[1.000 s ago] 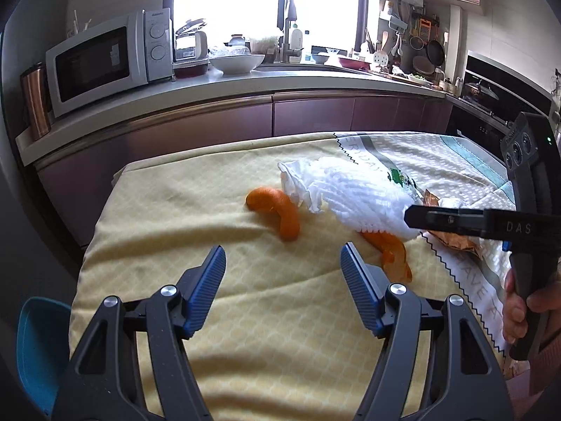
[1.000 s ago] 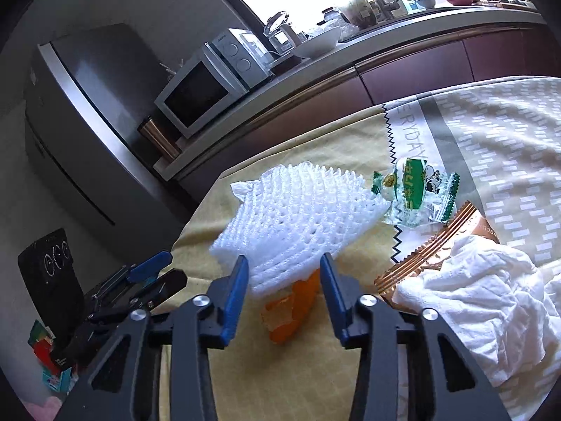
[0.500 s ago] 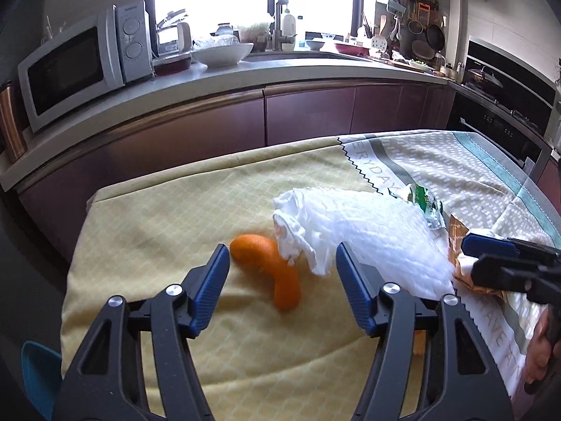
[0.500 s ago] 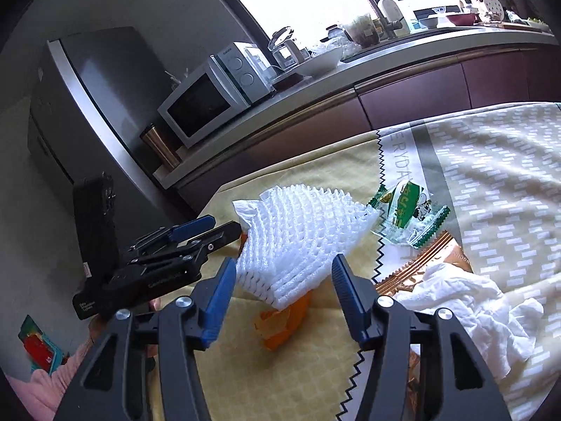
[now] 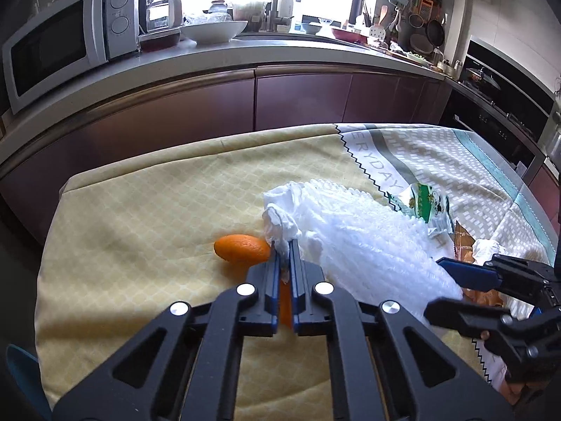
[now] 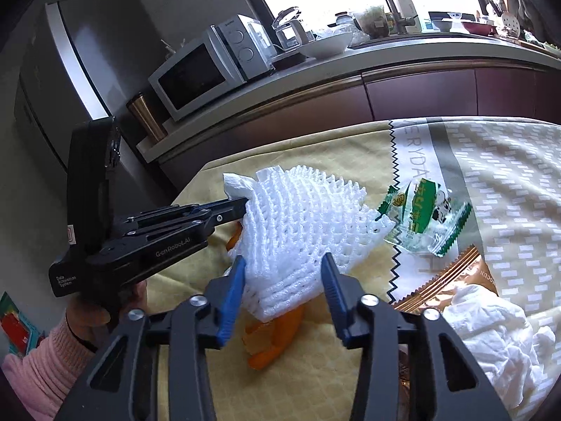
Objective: Collect trash
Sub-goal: 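Grasp the white tissue with the left tool while the right tool grasps the white foam net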
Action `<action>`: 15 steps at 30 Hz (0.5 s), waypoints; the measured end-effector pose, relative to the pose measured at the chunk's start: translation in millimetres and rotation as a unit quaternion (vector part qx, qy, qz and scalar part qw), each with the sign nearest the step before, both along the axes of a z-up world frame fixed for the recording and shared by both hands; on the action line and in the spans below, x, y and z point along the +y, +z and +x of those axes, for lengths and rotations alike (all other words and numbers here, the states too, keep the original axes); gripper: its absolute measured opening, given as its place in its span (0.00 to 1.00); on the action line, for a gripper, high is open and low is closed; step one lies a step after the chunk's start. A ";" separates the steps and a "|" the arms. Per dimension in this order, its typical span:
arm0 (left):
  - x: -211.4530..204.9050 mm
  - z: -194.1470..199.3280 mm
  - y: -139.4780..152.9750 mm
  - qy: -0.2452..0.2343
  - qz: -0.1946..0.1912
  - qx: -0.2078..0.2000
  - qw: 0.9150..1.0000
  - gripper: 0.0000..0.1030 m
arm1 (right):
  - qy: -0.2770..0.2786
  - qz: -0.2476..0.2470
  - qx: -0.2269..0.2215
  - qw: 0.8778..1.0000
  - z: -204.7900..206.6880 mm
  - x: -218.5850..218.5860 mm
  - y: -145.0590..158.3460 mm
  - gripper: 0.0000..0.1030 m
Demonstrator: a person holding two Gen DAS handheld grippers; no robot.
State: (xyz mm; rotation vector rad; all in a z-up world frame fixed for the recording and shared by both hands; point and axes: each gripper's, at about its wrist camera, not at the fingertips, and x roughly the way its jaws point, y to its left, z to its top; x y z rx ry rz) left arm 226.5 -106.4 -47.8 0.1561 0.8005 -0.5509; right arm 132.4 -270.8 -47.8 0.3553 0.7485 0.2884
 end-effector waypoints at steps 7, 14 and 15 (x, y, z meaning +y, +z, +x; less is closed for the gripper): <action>14.9 -11.2 15.5 0.005 -0.031 -0.017 0.999 0.03 | -0.001 0.015 -0.024 1.000 -12.3 -10.0 10.0 0.12; 44.3 -32.8 38.8 0.011 -0.072 -0.034 0.997 0.03 | 0.009 0.032 -0.062 0.998 -28.6 -14.1 29.3 0.12; 51.1 -37.0 42.4 0.010 -0.082 -0.033 0.996 0.03 | 0.013 0.033 -0.065 0.997 -30.1 -12.9 31.8 0.12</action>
